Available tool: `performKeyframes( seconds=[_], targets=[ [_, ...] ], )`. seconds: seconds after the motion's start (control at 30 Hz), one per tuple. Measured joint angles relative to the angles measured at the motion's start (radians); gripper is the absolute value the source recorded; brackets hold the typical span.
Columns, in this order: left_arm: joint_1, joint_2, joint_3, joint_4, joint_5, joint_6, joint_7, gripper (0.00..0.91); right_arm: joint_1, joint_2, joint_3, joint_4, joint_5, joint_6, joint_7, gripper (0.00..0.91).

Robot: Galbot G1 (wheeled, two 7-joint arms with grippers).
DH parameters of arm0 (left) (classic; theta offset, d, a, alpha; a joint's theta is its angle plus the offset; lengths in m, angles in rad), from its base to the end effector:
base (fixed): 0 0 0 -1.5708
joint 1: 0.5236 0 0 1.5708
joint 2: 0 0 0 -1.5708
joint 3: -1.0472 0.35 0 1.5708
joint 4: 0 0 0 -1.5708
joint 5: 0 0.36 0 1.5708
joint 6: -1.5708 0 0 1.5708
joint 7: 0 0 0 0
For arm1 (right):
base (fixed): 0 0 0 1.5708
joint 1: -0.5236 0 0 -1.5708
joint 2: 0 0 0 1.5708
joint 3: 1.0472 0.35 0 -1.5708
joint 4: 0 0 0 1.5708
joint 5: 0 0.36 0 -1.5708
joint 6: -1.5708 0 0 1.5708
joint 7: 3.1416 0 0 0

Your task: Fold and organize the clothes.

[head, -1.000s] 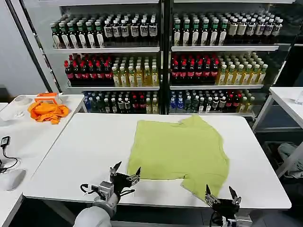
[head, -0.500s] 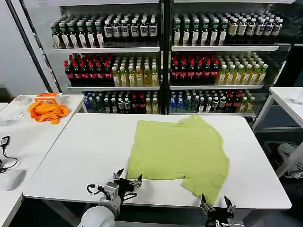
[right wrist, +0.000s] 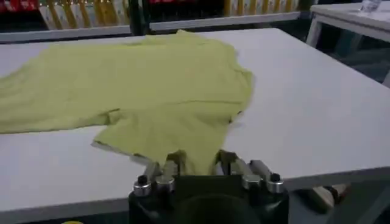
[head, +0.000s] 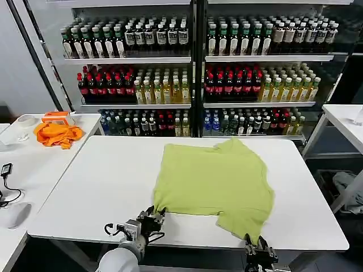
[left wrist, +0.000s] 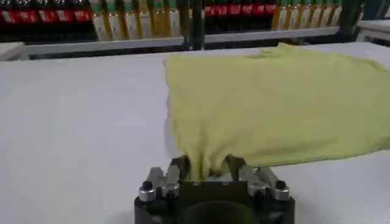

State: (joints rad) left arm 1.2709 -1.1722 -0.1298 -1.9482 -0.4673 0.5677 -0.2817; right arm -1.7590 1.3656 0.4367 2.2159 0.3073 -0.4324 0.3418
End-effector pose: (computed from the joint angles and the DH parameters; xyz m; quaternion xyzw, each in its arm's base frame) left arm 0.2459 -0.0340 -0.3125 -0.1280 -0.9478 -0.0154 0.2916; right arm 0.1283 -0.0028 -0.2900 -0.0538 -0.9601 -0.0323 0.2726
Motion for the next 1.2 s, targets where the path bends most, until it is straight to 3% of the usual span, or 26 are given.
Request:
performKeyframes(
  seconds=[0.47,0.8,1.2],
  targets=[
    [0.064,-0.016,-0.028,-0.071,-0.055,0.009,0.025,0.02,-0.061,-0.024,0.038,0.073,0.007,0.038,-0.032,0.0],
    [0.128,0.016,-0.085,-0.181,-0.092,0.011,0.032,0.02,-0.116,-0.056,0.113,0.188,0.03,0.042,-0.056,0.0],
    [0.113,0.066,-0.122,-0.229,-0.145,0.007,0.05,0.02,-0.025,-0.118,0.174,0.185,0.08,0.022,-0.068,0.0]
  ],
)
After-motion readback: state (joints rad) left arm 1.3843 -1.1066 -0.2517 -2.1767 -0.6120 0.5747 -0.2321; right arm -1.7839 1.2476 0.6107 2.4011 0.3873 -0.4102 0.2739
